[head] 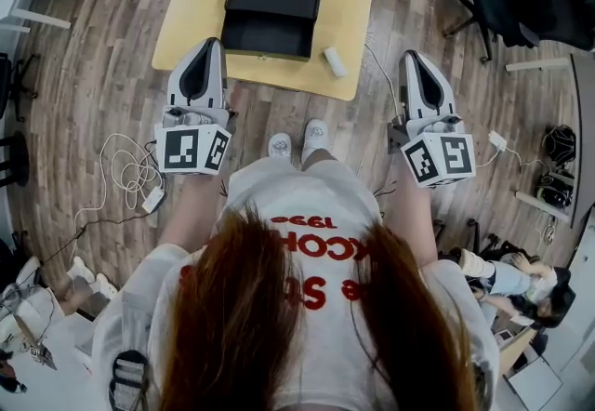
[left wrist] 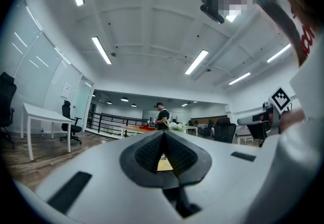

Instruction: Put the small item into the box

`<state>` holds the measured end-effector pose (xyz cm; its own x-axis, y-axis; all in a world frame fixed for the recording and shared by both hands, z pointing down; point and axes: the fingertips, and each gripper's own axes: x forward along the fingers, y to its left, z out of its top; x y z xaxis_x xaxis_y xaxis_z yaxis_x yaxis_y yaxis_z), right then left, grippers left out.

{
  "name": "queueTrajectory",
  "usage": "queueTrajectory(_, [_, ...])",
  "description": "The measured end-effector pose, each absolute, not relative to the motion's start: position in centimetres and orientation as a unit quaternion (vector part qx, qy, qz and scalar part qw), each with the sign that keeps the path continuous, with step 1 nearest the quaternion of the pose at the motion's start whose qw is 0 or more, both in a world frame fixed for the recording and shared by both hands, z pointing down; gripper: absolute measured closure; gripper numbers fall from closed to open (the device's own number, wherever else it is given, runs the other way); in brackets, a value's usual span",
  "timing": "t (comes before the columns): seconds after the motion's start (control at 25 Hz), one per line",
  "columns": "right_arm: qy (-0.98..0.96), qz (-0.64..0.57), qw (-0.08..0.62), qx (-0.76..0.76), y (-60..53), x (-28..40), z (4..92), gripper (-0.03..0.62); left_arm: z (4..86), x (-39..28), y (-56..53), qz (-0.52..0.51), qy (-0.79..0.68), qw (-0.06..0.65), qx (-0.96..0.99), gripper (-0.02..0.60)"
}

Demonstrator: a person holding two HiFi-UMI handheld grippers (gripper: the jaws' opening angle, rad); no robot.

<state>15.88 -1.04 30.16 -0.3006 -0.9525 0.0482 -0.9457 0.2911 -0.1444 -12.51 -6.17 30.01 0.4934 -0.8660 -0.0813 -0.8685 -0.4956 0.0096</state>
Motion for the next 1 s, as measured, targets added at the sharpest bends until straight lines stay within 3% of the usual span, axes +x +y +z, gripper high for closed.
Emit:
queueTrajectory(0.48, [0.865,-0.066,0.031,-0.496,-10.9,17.5,29.5,0.588,29.6,-10.0,-11.3,0.043,0.572,0.031,-0.819,0.575])
queueTrajectory(1.0, [0.879,-0.085,0.042,-0.468,-14.5,16.0,30.3,0.588,30.7,-10.2,-13.6,0.034,0.588,0.017,-0.808,0.575])
